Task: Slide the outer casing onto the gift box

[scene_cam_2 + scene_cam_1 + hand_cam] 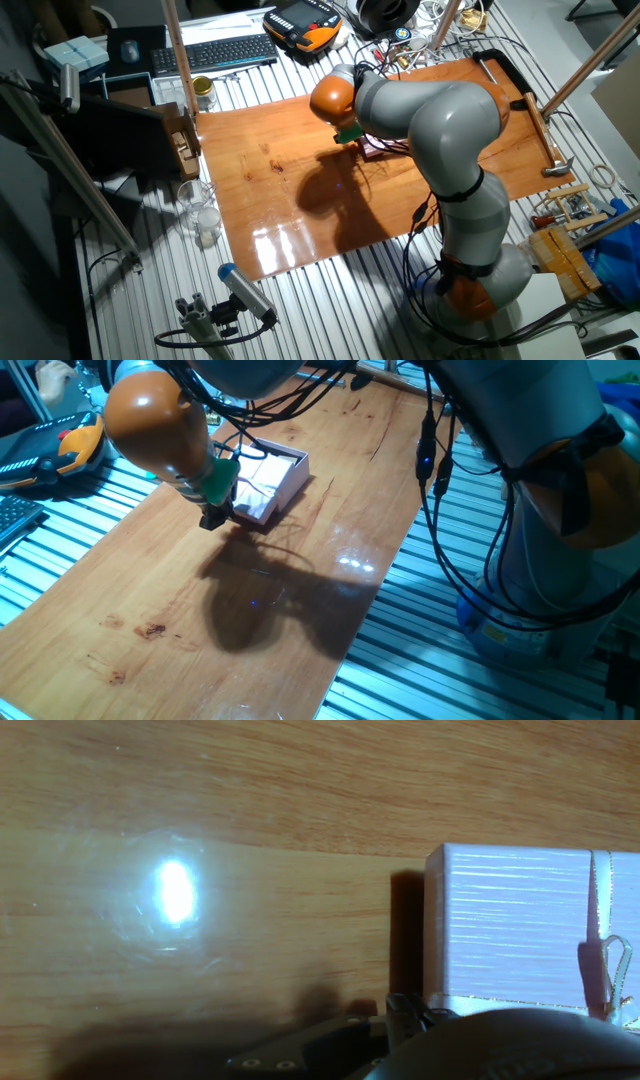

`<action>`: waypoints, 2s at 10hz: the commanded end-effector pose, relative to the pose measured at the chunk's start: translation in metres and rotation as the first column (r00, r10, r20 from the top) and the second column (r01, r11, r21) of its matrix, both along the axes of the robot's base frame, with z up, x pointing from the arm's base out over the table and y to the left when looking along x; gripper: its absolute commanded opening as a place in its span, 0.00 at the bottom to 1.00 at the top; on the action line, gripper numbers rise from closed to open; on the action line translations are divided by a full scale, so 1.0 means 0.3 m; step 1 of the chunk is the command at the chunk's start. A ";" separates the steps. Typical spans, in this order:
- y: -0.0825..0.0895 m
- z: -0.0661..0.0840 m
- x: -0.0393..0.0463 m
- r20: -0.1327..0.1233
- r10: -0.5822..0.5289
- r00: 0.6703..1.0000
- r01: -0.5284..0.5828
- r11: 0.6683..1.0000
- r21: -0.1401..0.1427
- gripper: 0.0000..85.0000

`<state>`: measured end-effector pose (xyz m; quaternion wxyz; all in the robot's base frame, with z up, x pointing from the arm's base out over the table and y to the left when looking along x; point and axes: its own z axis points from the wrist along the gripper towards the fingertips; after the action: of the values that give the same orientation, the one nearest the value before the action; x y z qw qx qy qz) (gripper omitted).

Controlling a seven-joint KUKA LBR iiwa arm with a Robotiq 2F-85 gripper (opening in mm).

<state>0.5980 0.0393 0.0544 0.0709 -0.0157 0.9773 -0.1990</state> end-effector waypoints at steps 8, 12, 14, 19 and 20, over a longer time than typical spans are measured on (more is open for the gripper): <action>-0.036 0.027 -0.028 0.000 0.012 1.000 -0.012 1.000 -0.023 0.00; -0.041 0.036 -0.029 -0.001 0.013 1.000 -0.013 1.000 -0.028 0.00; -0.038 0.035 -0.030 -0.001 0.013 1.000 -0.013 0.999 -0.030 0.00; -0.037 0.063 -0.022 -0.013 0.014 1.000 -0.015 1.000 -0.024 0.00; -0.025 0.055 -0.024 -0.012 0.009 1.000 -0.010 1.000 -0.025 0.00</action>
<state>0.5907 0.0325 0.0704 0.0657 -0.0219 0.9751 -0.2107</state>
